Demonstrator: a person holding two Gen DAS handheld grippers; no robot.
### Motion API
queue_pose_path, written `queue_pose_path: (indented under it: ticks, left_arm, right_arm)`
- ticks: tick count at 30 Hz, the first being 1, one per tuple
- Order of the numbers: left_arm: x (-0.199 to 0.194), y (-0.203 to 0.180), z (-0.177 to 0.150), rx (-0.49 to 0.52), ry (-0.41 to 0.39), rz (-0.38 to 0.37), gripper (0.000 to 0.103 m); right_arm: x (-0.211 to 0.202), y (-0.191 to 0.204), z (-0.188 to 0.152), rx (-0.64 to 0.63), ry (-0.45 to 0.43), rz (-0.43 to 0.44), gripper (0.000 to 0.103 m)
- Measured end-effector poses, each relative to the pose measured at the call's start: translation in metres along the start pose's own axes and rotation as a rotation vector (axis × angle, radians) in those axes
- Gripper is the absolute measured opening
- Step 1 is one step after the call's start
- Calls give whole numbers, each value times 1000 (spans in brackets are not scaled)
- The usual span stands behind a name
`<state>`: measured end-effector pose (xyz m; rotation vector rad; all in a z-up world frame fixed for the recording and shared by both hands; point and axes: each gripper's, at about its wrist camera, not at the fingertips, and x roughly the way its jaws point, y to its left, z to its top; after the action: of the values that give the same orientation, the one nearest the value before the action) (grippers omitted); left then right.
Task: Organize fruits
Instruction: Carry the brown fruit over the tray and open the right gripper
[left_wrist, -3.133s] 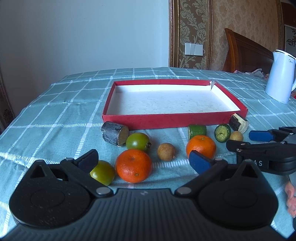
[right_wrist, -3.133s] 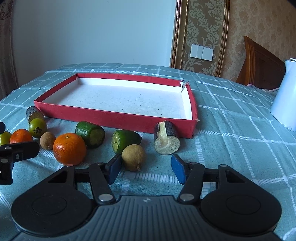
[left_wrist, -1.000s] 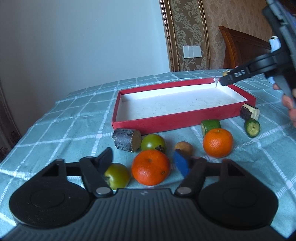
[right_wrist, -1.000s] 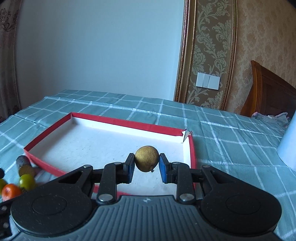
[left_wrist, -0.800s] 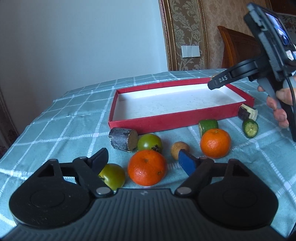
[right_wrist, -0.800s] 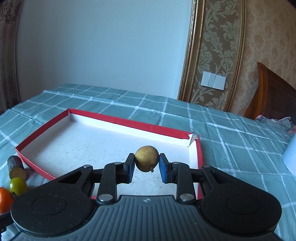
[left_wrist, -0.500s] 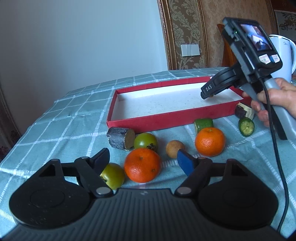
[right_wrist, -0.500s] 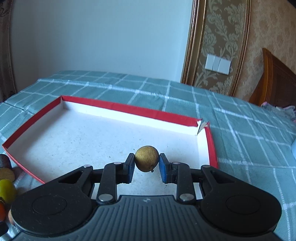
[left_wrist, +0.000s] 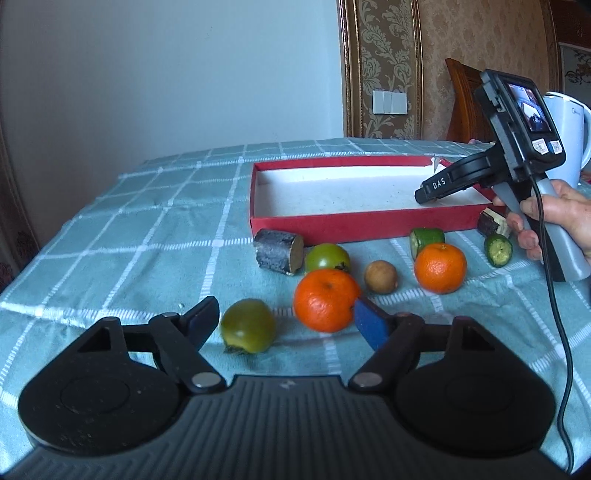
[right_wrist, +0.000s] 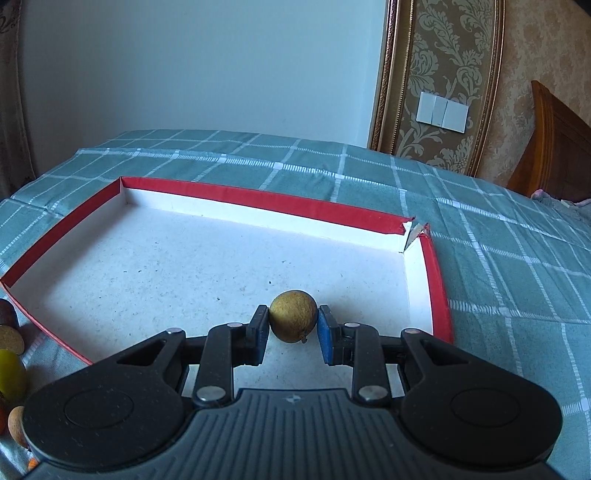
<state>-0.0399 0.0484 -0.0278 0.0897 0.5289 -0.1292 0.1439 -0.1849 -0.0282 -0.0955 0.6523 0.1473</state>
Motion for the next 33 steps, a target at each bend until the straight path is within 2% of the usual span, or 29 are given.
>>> queue_pose_path:
  ticks: [2,4,9,16,21,25,33]
  left_arm:
    - [0,9,-1,-16,14,-45,78]
    - [2,17,-1,-41,17,-53,80]
    - [15,27,4,-107,59,-141,76]
    - [16,33,3,-150,59,-173,70]
    - [12,36,1,-136,49,-190,63]
    - [9,44,-2,-106,54,-232,60]
    - [10,48,0,-27,41,-258,60]
  right_arm:
    - [0,-1,0,2,-1,-6,27]
    - [1,-2,1,0,3,-9,27]
    - [5,0,1,-7,19,-11,27]
    - [5,0,1,-16,16,-7,27]
    - [5,-1,1,-11,15,3,27]
    - [4,-1,0,-6,15,5,27]
    - [4,-1,0,-6,12,2,27]
